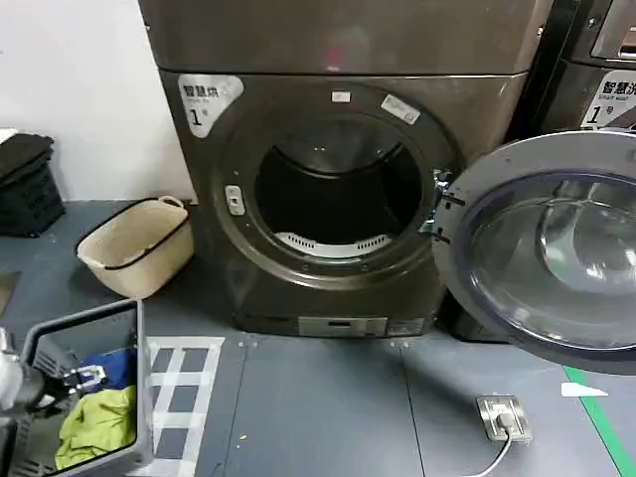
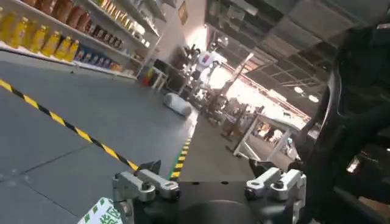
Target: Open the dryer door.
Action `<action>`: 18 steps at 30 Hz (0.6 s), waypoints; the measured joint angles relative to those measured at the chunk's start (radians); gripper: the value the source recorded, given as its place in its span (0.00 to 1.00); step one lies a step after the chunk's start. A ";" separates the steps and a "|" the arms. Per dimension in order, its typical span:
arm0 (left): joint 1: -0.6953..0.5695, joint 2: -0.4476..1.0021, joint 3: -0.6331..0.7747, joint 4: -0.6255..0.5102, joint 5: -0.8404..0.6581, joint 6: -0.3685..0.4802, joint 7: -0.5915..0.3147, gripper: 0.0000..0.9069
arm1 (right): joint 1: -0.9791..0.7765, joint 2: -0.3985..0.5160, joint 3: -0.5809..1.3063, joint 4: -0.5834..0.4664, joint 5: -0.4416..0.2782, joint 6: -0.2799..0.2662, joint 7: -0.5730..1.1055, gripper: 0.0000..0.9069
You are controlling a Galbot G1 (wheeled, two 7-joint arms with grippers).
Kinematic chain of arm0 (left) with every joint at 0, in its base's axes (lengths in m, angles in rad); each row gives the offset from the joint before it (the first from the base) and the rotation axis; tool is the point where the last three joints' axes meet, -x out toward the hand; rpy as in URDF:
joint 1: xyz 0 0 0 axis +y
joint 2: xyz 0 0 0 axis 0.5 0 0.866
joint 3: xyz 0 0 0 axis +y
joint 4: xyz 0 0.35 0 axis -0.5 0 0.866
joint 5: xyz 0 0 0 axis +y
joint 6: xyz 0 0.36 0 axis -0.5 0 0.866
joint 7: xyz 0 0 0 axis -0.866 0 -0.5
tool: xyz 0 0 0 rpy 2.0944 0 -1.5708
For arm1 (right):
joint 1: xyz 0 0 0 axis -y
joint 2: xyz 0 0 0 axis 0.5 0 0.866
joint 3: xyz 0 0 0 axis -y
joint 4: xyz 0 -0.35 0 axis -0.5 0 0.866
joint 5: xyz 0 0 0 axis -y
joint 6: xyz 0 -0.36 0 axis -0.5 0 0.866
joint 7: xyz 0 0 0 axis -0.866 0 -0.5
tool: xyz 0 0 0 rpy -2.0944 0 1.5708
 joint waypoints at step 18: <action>0.016 -0.009 -0.036 0.031 -0.047 0.000 -0.035 1.00 | 0.004 0.005 -0.001 -0.002 -0.002 0.012 -0.012 1.00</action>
